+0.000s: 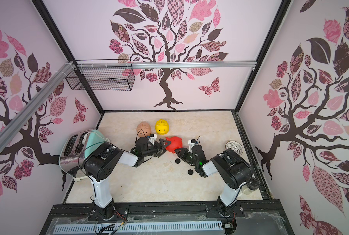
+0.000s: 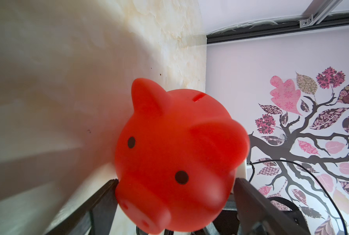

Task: Open piggy banks
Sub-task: Adjust the piggy bank at the center of the board.

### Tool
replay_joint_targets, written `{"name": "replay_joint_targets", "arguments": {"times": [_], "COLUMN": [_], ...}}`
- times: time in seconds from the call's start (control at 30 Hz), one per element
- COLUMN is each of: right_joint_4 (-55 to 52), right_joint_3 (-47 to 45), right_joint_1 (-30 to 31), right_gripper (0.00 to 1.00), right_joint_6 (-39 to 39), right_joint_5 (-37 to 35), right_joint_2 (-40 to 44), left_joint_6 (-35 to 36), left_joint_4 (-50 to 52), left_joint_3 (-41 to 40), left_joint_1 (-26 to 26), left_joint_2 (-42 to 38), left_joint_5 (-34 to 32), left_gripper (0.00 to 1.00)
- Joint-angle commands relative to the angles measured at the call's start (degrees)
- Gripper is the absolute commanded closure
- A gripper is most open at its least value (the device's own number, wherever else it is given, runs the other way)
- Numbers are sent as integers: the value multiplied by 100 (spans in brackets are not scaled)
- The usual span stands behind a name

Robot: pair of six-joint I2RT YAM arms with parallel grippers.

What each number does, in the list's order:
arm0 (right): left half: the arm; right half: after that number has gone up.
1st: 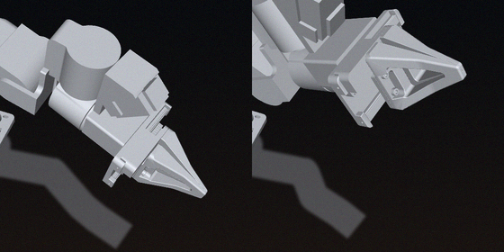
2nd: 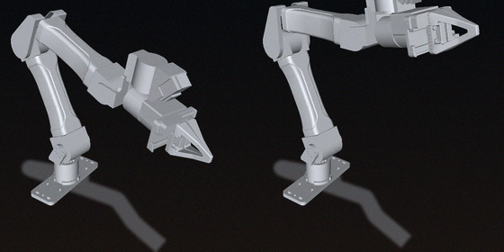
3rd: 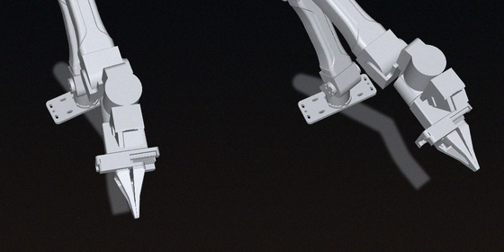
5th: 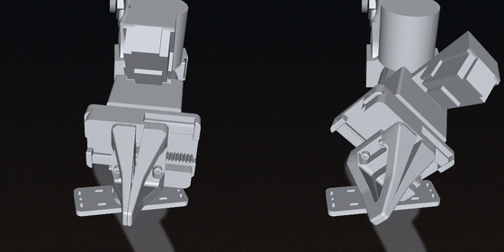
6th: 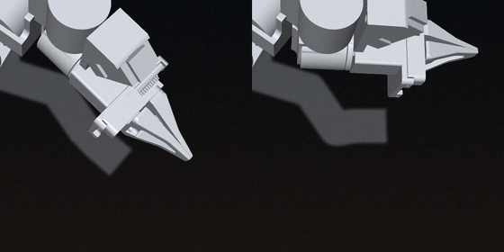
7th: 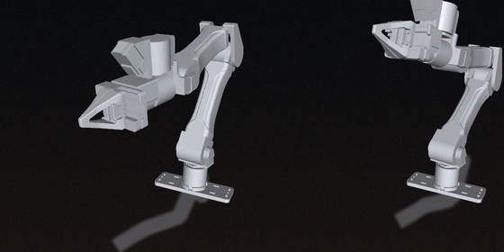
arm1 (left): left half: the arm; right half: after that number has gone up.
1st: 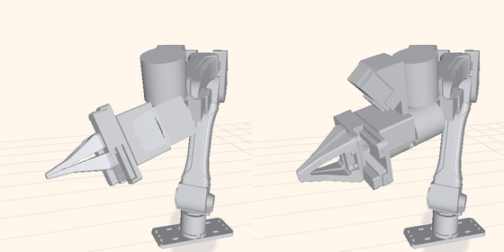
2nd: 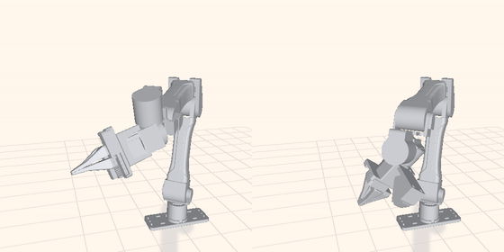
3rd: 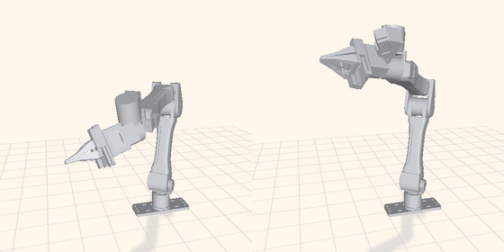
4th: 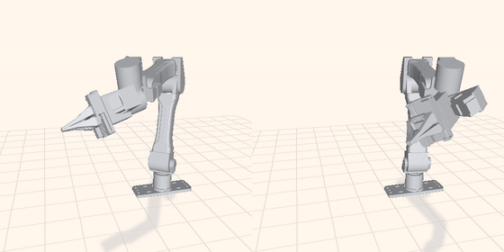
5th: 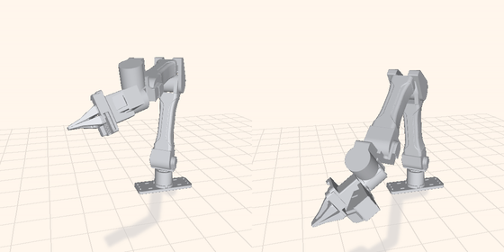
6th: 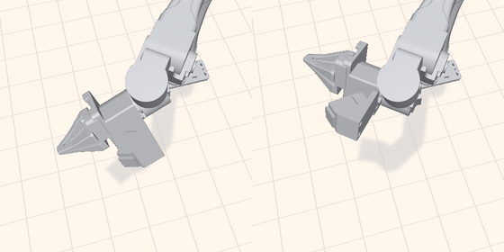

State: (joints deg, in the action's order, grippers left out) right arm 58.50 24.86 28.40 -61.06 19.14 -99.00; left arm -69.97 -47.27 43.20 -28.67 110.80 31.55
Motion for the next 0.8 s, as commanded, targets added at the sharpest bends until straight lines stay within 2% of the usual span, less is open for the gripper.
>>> {"name": "replay_joint_targets", "arguments": {"times": [0.0, 0.2, 0.33, 0.57, 0.63, 0.7, 0.77], "right_joint_4": [-441, -264, -1146, -2487, -2847, -3087, -3023], "right_joint_3": [-41, -252, -201, -131, 105, 365, 625], "right_joint_1": [-28, -45, -45, -45, -53, -86, -187], "right_gripper": [65, 64, 61, 33, 29, 19, 11], "right_joint_6": [103, 183, 524, 1200, 1457, 1598, 1687], "right_joint_5": [-112, -94, -332, -1245, -1487, -1592, -1291], "right_joint_2": [-128, 135, 812, 2119, 2188, 2079, 1765], "left_joint_6": [419, 557, 543, 563, 560, 560, 558], "left_joint_4": [446, 665, 675, 675, 675, 675, 675], "left_joint_3": [94, 154, 185, 203, 189, 198, 211], "left_joint_1": [-34, -34, -34, -34, -34, -34, -34], "left_joint_2": [-157, -81, -11, 51, 47, 59, 72], "left_joint_5": [-34, -64, -49, -45, -50, -53, -53], "left_gripper": [7, 7, 7, 7, 7, 7, 7]}}
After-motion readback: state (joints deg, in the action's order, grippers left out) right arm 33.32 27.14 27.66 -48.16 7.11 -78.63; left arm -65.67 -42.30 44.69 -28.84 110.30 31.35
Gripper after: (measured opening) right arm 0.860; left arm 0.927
